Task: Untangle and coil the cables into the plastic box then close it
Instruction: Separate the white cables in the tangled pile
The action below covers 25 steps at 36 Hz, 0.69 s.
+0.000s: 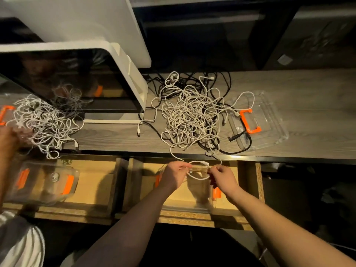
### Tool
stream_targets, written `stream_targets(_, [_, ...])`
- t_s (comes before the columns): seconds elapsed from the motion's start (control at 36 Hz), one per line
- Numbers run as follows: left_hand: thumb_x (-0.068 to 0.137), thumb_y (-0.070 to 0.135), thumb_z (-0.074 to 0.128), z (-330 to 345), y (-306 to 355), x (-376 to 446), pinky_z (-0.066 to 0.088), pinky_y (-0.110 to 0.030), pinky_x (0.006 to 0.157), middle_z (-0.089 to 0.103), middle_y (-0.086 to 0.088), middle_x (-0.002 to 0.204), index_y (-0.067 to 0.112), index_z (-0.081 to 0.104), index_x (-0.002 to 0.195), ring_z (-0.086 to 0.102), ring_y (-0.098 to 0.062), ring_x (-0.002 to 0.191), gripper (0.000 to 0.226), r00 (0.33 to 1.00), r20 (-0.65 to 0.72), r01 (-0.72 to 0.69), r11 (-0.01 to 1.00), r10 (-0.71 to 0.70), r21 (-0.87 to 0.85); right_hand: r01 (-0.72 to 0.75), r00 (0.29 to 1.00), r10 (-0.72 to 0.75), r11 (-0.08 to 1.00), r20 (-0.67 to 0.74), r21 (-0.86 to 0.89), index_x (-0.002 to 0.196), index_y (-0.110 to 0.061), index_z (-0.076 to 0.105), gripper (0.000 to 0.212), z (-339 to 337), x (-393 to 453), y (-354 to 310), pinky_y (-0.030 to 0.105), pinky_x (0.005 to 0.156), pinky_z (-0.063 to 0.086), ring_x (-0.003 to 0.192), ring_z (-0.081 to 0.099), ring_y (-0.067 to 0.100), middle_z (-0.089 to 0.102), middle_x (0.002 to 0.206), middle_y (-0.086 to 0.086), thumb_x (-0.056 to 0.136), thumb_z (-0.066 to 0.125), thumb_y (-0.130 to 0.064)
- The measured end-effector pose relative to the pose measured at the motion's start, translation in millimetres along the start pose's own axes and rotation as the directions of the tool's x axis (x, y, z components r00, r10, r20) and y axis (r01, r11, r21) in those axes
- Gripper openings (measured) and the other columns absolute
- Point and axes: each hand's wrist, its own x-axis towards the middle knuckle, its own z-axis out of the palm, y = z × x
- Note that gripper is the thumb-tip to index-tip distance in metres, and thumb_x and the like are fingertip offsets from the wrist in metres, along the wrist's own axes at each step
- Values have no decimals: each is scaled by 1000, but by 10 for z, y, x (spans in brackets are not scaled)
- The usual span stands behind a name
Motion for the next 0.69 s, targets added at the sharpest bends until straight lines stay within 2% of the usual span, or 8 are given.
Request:
stream_targets(0.11, [89,6,71,-96,100,-59,55,-33,93,72,2,105,17,78,103,67,-12,98,19,997,14,-81,994,80,73,27,999,-25,998,-37,62,78,-5,65,22,-91,-96,-168,26,48,44,56,53,17,57,65,8,96,54,-12])
stream_targets(0.19, [90,18,74,-165,258,-134,56,-38,86,71,-2,93,20,76,91,67,-19,90,3,990,-32,-135,986,139,99,36,997,-28,991,-68,127,78,-5,61,23,-184,-144,-287,28,48,42,54,50,18,53,62,7,97,53,-15])
stream_targets(0.25, [90,23,74,-212,336,-177,55,-40,82,64,-1,89,23,71,85,61,-16,80,6,975,-93,-187,973,200,133,59,995,-45,987,-93,152,76,-7,61,23,-245,-166,-346,29,49,42,54,51,18,53,58,5,96,55,-17])
stream_targets(0.33, [92,29,71,-279,435,-254,41,-27,87,52,4,103,17,72,93,50,-11,97,12,946,-155,-230,928,283,292,109,987,-89,983,-133,149,74,-6,62,26,-309,-201,-428,31,50,43,53,52,19,53,57,6,95,58,-20])
stream_targets(0.42, [93,27,69,-334,552,-317,26,-17,88,49,7,112,14,70,88,40,-6,110,14,919,-164,-282,889,358,361,152,978,-126,975,-164,161,69,-7,60,29,-358,-239,-546,29,48,41,53,49,18,50,59,8,94,58,-20])
stream_targets(0.5, [94,27,66,-348,659,-355,40,-28,82,63,2,97,14,65,80,56,-14,97,19,932,-137,-291,919,334,265,160,976,-122,963,-178,217,70,-10,63,26,-410,-227,-613,32,56,43,60,51,19,53,63,7,94,61,-21])
stream_targets(0.58, [94,30,67,-369,772,-408,42,-25,57,59,1,67,17,62,76,50,-6,53,23,964,-127,-225,971,233,76,180,972,-143,964,-188,196,70,-13,63,25,-465,-210,-644,37,61,43,61,52,22,55,62,6,93,63,-24])
stream_targets(0.69, [91,31,72,-372,823,-405,41,-22,59,62,3,75,15,69,86,51,-6,63,17,964,-194,-199,977,180,-82,210,959,-182,971,-219,111,64,-13,62,31,-491,-184,-673,33,56,39,56,48,17,52,56,4,93,63,-22])
